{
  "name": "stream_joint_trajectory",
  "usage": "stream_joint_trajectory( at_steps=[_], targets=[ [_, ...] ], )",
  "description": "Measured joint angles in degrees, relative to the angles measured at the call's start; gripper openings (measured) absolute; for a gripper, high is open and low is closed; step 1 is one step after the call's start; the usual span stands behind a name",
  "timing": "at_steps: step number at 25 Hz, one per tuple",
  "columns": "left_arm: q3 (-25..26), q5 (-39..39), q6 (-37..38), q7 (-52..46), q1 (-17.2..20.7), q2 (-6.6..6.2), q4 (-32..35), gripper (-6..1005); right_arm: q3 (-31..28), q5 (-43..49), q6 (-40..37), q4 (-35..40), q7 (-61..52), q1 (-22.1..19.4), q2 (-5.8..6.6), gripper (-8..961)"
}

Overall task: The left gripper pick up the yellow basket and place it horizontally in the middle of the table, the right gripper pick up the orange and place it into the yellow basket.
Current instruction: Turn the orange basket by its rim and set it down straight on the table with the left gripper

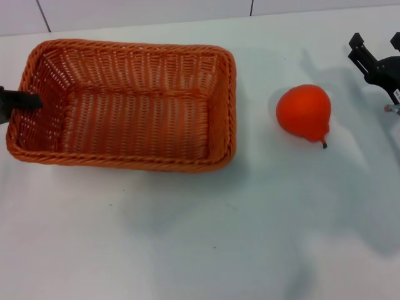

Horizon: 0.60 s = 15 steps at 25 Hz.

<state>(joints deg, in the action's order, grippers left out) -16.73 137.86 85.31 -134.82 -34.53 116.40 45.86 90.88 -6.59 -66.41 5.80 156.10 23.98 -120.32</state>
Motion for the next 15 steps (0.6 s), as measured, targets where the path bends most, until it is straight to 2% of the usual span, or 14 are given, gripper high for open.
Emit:
stream_joint_trajectory(
  at_steps=[9,15],
  targets=[
    [1.73,-3.12,-2.27,-0.14,3.07,1.78,1.67,172,0.0,0.0,0.57,0.0,0.0,0.19,0.0,948],
    [1.45,-3.27,-2.54,-0.11,3.65,2.2,2.03,172,0.0,0.0,0.59,0.0,0.0,0.19,0.0,948]
  ],
)
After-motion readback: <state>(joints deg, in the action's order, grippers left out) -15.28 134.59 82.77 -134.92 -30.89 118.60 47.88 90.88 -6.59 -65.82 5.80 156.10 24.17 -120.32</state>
